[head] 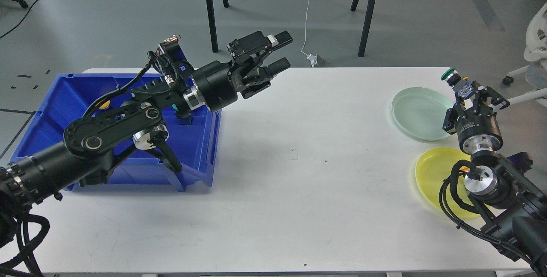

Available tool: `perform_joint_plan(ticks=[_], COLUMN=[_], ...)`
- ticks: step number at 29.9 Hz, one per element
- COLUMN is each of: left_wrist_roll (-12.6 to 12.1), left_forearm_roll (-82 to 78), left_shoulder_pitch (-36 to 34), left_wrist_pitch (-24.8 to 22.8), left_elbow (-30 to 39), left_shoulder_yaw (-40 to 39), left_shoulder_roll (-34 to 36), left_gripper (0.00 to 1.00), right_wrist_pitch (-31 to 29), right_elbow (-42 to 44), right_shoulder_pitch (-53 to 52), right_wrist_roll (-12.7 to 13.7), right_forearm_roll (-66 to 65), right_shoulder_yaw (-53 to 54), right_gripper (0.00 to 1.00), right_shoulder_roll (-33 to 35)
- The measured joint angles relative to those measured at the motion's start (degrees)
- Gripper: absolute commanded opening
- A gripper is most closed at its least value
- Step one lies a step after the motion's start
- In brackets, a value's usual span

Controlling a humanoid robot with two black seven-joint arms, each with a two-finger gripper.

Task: Pass button and place on color plate
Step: 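Carry the green button with the right gripper onto the pale green plate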

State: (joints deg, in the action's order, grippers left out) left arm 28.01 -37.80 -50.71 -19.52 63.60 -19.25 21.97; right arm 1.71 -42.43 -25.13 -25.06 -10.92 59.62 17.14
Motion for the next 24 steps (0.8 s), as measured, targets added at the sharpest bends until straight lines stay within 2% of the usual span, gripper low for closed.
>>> perform_joint_plan(ticks=[5,11,16,20,24], left_wrist_roll=[0.0,0.0,0.0,0.0,0.0], left_forearm_roll=[0.0,0.0,0.0,0.0,0.0], left_shoulder_pitch=[0.0,0.0,0.0,0.0,0.0], left_wrist_pitch=[0.0,0.0,-0.1,-0.1,-0.1], left_elbow=[0.0,-0.1,-0.2,-0.2,-0.2], left_shoulder_yaw=[0.0,0.0,0.0,0.0,0.0], left_shoulder_roll=[0.0,0.0,0.0,0.0,0.0], left_gripper=[0.79,0.79,0.79,0.79,0.79], right_wrist_pitch=[5.1,6.6,8.2,8.8,8.9], right_elbow=[5.3,10.2,10.8,10.9,10.9], right_shoulder_pitch=[-4.1,-6.4,-6.7,-6.7,-6.7], right_wrist_roll=[0.3,4.1,6.2,7.3,7.5], right_forearm_roll=[0.2,0.4,0.4,0.4,0.4], right_shoulder_yaw=[-5.7,-10.0,-12.5,-13.1,-13.1], right_gripper=[0.12,0.12,0.13,0.23,0.38], right_shoulder_roll=[-0.6,-2.8,-3.2,-3.5,-3.5])
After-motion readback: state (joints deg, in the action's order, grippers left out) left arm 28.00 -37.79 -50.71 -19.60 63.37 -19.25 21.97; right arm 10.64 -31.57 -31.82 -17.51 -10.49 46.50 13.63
